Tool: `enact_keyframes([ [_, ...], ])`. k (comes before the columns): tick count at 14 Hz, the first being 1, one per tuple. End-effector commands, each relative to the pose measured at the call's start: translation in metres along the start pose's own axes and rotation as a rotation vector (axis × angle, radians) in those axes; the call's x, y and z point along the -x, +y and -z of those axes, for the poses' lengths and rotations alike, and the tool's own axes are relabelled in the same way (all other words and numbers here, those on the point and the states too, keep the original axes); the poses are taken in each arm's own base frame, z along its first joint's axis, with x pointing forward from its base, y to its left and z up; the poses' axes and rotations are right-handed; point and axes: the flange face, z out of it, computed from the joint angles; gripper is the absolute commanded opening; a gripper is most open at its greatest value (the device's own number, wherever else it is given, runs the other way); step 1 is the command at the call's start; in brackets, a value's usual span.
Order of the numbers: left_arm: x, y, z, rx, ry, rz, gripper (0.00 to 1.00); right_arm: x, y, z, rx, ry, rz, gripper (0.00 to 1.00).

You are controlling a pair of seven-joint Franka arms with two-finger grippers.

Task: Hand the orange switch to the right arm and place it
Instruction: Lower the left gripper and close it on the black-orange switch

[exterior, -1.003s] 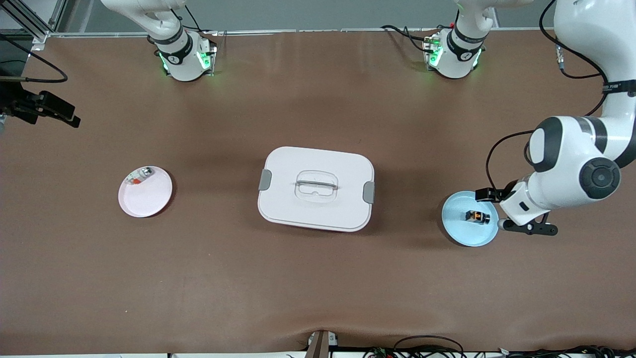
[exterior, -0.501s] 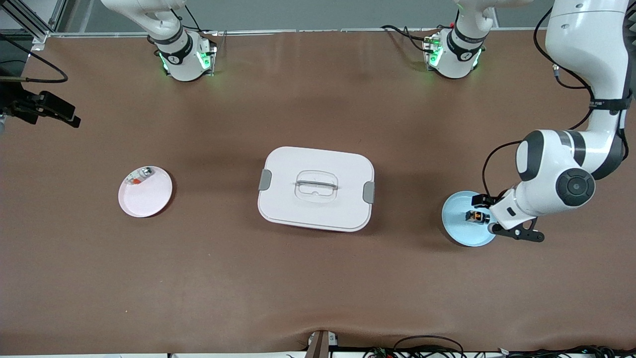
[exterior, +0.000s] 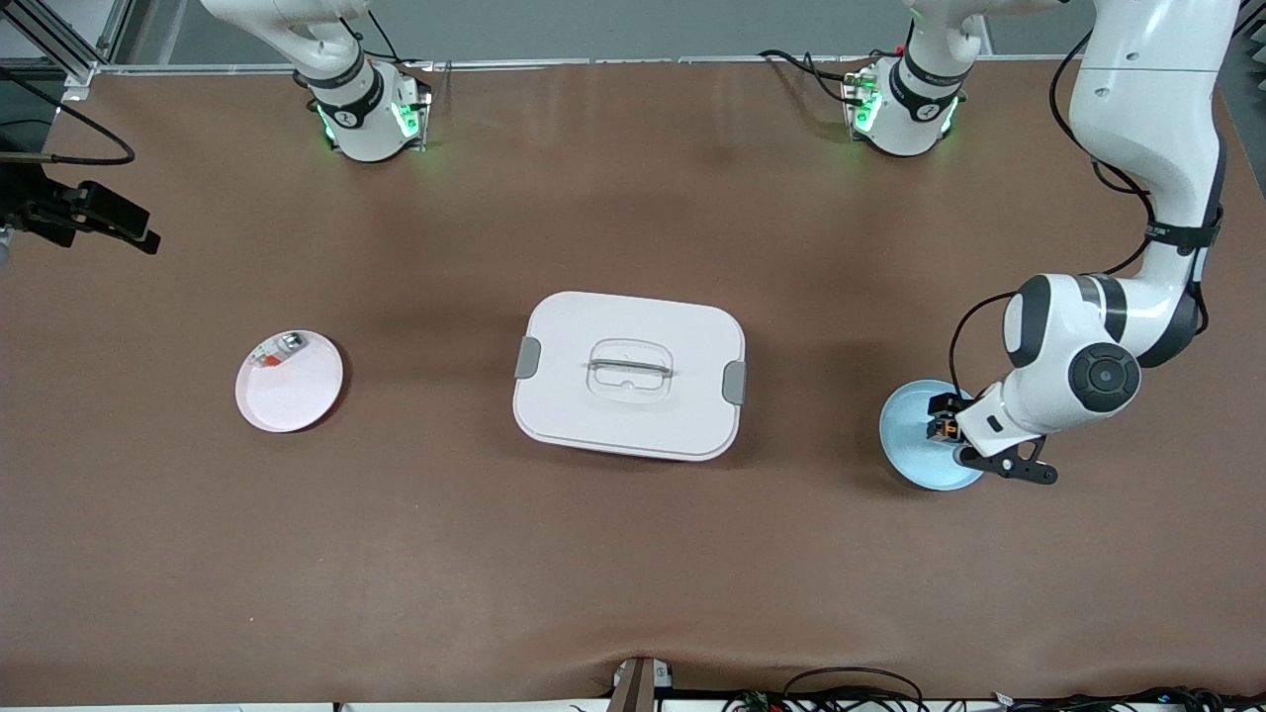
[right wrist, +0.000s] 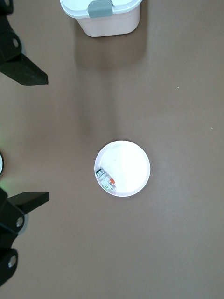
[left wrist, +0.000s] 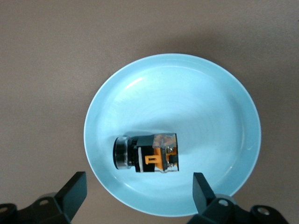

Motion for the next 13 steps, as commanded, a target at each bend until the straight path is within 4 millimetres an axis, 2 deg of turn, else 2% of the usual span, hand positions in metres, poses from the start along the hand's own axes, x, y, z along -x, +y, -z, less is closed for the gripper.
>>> enact_keyframes([
  [1,0.002,-0.003,-0.013,-0.008,0.019,-0.024,1.0,0.006,0.002,0.003,-0.003,0.008,0.008,1.0],
  [13,-0.004,0.002,-0.043,0.003,0.06,-0.017,1.0,0.006,0.002,0.003,-0.003,0.006,0.006,1.0],
])
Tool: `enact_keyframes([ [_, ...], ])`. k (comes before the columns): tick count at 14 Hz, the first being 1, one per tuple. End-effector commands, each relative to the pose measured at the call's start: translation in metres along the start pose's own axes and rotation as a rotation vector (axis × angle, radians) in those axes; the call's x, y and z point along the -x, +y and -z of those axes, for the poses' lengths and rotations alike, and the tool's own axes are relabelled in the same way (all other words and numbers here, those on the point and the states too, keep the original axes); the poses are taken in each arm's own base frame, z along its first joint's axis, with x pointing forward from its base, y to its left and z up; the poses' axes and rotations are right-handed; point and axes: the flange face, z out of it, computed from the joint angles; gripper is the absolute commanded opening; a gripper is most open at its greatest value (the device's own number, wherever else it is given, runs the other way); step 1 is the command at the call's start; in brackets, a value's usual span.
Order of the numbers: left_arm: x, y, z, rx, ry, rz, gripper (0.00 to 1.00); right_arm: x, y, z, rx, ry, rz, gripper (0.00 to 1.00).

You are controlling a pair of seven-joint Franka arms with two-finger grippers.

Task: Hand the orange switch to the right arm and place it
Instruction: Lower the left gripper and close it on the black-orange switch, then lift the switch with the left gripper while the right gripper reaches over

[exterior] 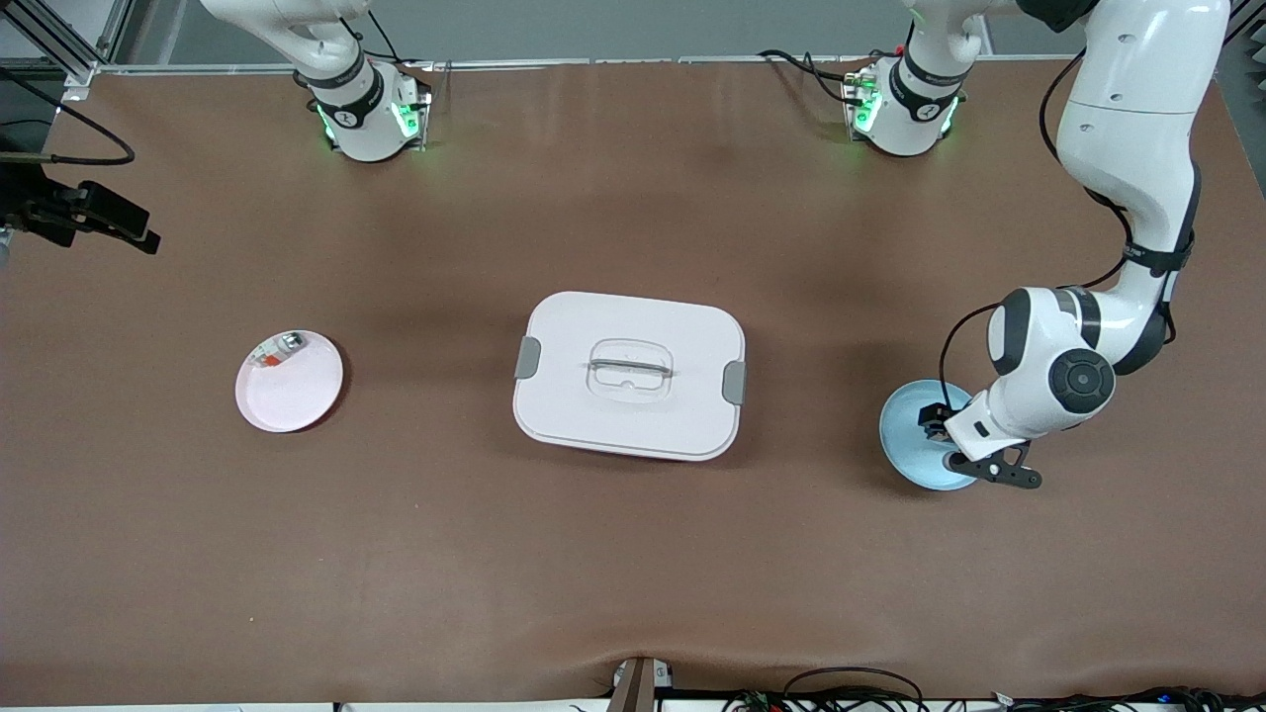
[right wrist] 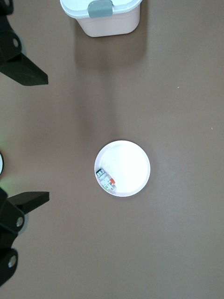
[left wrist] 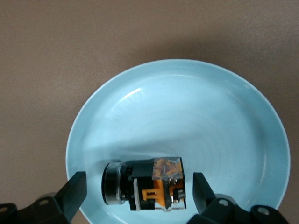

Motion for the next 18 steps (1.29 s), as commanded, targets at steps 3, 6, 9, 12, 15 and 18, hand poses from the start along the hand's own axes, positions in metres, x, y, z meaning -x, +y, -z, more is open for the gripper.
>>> enact_keyframes([
  [3,0.003,0.003,-0.005,0.001,0.013,-0.009,0.79,0.006,0.002,0.003,-0.003,0.006,0.007,1.0],
  [6,0.002,0.003,-0.001,-0.001,0.019,-0.009,0.16,0.007,0.002,0.003,-0.003,0.005,0.007,1.0],
  [9,0.003,0.004,0.004,-0.003,0.023,-0.005,0.13,0.007,0.003,0.003,-0.003,0.005,0.005,1.0],
  [12,0.003,0.002,0.015,-0.005,0.028,0.001,0.13,0.007,0.002,0.003,-0.003,0.005,0.007,1.0],
  [15,0.007,0.001,0.044,-0.005,0.013,0.001,0.13,0.006,0.002,0.002,-0.003,0.005,0.007,1.0],
  [18,0.012,0.0,0.08,0.039,-0.007,0.058,0.12,0.006,0.002,0.003,-0.003,0.006,0.007,1.0],
])
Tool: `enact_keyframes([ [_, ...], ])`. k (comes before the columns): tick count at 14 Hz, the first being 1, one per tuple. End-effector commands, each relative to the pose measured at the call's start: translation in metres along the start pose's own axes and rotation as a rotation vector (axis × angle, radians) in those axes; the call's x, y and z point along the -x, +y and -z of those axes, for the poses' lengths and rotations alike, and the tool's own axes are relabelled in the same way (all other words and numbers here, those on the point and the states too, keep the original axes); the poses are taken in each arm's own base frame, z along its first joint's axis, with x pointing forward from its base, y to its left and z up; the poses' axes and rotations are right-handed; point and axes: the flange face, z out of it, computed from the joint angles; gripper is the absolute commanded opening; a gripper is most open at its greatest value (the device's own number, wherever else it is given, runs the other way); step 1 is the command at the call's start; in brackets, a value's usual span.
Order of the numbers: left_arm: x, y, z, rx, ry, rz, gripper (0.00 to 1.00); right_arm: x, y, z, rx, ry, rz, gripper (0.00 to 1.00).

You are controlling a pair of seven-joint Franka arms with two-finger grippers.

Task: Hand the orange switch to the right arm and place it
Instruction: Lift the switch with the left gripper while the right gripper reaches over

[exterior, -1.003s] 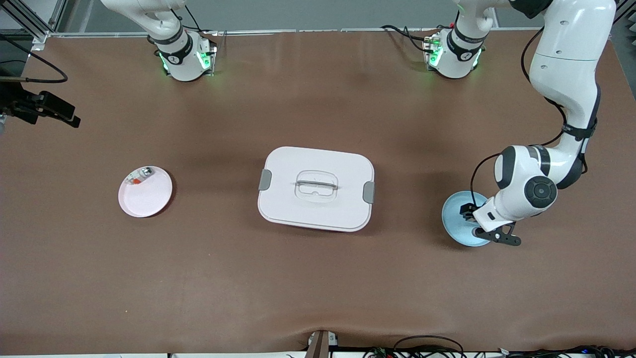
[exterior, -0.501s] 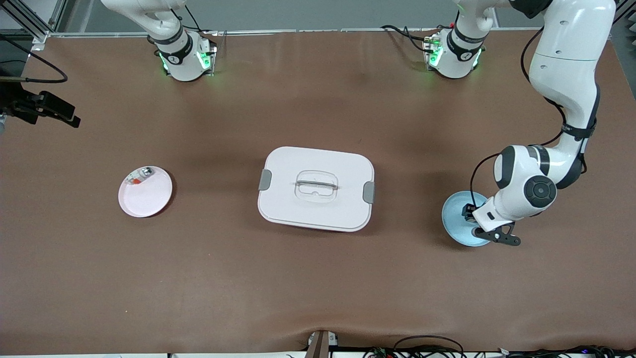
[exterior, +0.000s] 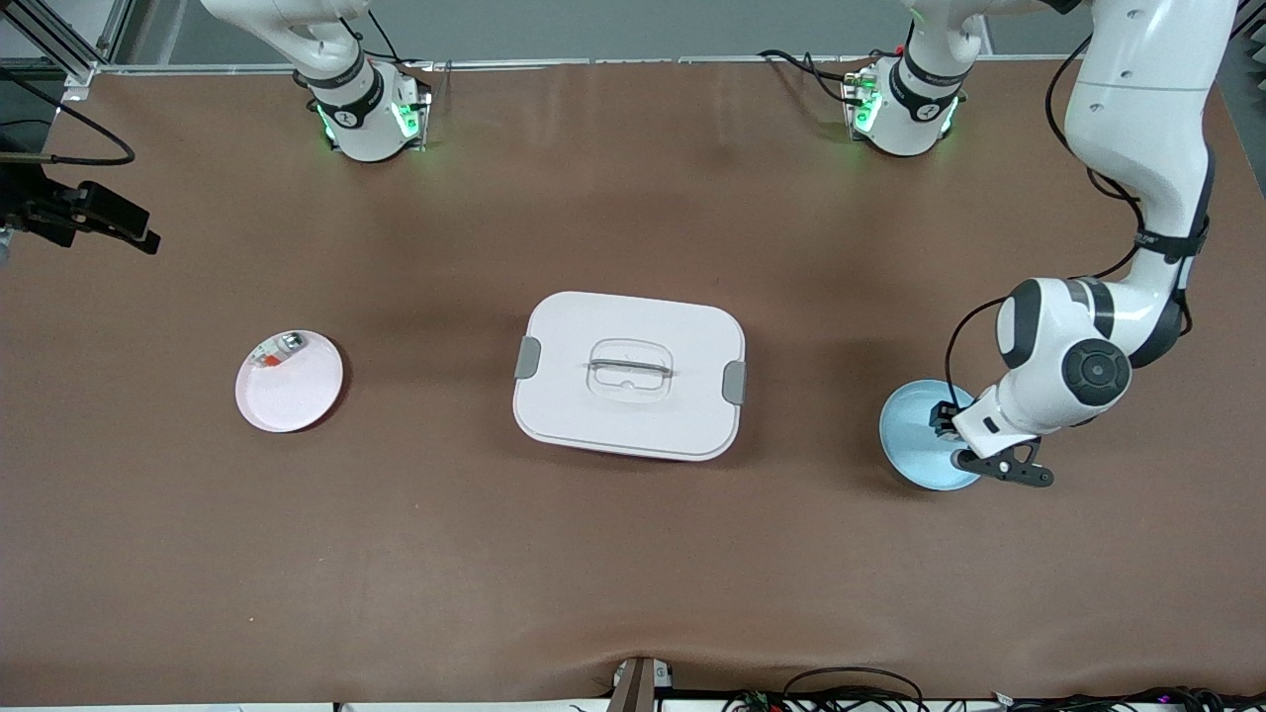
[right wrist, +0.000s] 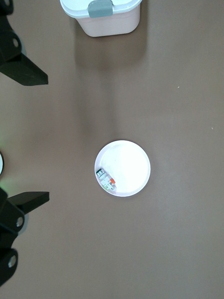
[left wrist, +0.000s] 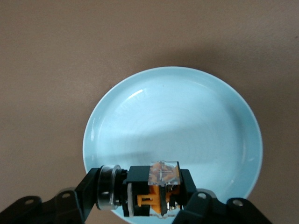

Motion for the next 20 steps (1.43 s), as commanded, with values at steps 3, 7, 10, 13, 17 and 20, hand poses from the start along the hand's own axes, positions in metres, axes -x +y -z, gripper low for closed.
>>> enact_keyframes([
  [3,0.026,0.005,0.092,0.082,-0.067,0.075,0.09,0.005,0.004,0.006,-0.004,0.013,0.004,1.0],
  [7,0.045,0.011,0.185,0.165,-0.147,0.092,0.06,0.004,0.004,0.008,0.0,0.018,-0.01,1.0],
  [10,0.055,0.015,0.256,0.249,-0.185,0.105,0.06,0.004,0.003,0.004,0.011,0.004,-0.019,1.0],
  [13,0.068,0.031,0.318,0.284,-0.21,0.193,0.06,0.002,-0.005,0.002,0.014,0.001,-0.002,1.0],
  [17,0.087,0.075,0.375,0.377,-0.169,0.289,0.02,-0.039,-0.018,-0.065,0.067,-0.122,0.032,1.0],
  [20,0.088,0.128,0.404,0.428,-0.185,0.403,0.0,-0.043,-0.017,-0.067,0.074,-0.122,0.106,1.0],
])
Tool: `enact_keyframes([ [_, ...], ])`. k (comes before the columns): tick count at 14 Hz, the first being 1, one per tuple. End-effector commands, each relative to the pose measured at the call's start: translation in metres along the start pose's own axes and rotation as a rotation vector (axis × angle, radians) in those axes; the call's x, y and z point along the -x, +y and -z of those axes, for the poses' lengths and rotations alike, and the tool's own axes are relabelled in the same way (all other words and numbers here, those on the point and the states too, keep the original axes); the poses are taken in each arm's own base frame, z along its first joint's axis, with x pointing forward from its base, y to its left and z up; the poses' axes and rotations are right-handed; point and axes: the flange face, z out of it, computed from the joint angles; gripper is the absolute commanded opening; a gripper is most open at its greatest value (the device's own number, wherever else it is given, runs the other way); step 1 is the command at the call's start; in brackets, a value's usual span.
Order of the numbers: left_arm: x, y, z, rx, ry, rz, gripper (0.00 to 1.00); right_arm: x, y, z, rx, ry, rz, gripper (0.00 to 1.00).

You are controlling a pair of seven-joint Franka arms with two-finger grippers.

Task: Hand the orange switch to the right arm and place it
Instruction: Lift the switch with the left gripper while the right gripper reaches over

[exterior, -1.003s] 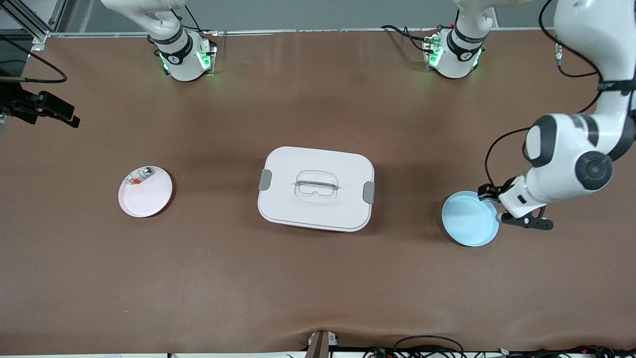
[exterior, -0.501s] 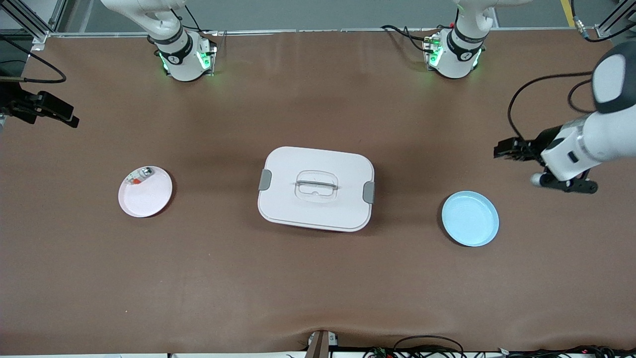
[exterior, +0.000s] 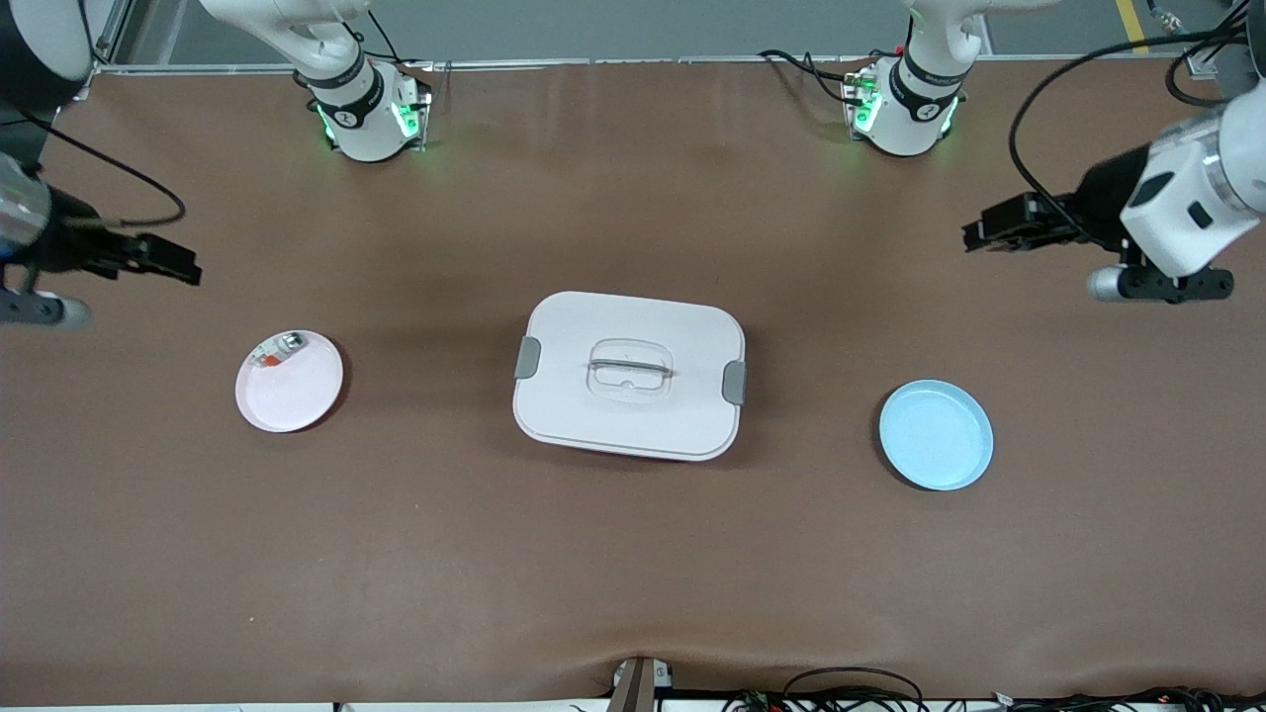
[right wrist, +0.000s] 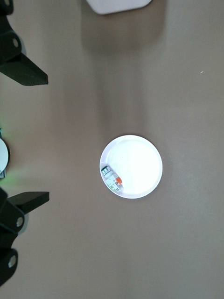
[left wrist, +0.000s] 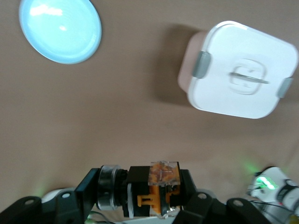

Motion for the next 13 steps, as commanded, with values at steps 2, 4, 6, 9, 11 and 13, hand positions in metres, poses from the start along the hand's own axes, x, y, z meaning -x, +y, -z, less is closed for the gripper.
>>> enact_keyframes([
  [2,0.032,0.074,0.003,0.072,-0.026,0.142,0.0,-0.008,0.002,-0.004,0.04,-0.021,0.055,1.0],
  [4,0.046,0.109,-0.003,0.081,-0.018,0.165,0.0,-0.009,0.003,-0.005,0.036,-0.023,0.045,1.0],
  [6,0.056,0.135,-0.011,0.096,-0.007,0.206,0.0,-0.01,-0.002,-0.005,0.001,-0.02,0.056,1.0],
  [9,0.074,0.18,-0.021,0.163,-0.008,0.406,0.0,-0.011,-0.031,-0.011,-0.227,-0.019,0.075,1.0],
  [11,0.086,0.208,-0.026,0.226,-0.004,0.546,0.0,-0.008,-0.074,-0.012,-0.32,0.026,0.093,1.0],
  [13,0.087,0.224,-0.03,0.291,-0.061,0.709,0.0,0.0,-0.125,-0.002,-0.393,0.055,0.026,1.0],
])
